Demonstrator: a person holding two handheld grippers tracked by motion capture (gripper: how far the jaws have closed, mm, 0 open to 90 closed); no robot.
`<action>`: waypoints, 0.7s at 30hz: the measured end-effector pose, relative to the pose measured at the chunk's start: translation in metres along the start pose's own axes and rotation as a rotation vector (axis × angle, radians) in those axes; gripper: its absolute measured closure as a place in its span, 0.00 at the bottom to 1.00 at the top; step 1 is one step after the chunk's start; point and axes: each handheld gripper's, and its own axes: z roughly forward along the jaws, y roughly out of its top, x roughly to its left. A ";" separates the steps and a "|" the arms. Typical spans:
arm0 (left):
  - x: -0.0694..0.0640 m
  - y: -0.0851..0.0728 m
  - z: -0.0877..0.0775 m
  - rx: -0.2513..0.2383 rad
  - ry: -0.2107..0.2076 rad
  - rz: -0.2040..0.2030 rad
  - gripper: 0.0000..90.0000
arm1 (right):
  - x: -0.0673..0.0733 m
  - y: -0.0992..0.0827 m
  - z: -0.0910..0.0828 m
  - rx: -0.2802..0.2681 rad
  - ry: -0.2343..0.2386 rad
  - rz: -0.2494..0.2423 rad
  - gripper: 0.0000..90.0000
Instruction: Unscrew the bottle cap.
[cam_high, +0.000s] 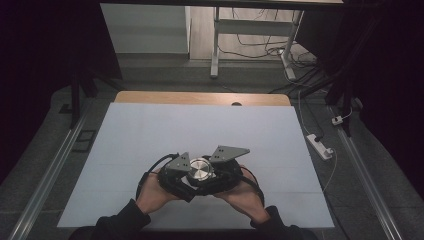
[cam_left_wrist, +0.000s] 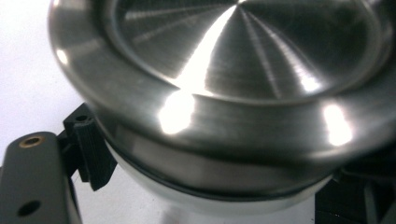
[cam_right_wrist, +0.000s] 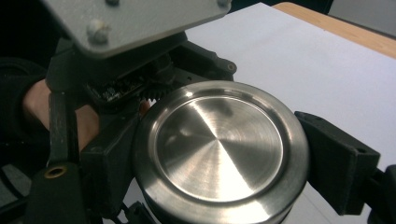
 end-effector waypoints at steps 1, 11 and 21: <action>0.000 0.000 -0.001 0.001 -0.005 0.005 0.17 | 0.000 0.000 -0.001 -0.002 0.006 0.002 0.21; -0.002 0.002 -0.005 0.002 -0.157 0.108 0.17 | -0.011 -0.001 -0.009 -0.001 0.214 -0.055 0.21; -0.015 0.005 -0.005 -0.011 -0.295 0.246 0.17 | -0.018 -0.007 -0.017 -0.030 0.525 -0.193 0.19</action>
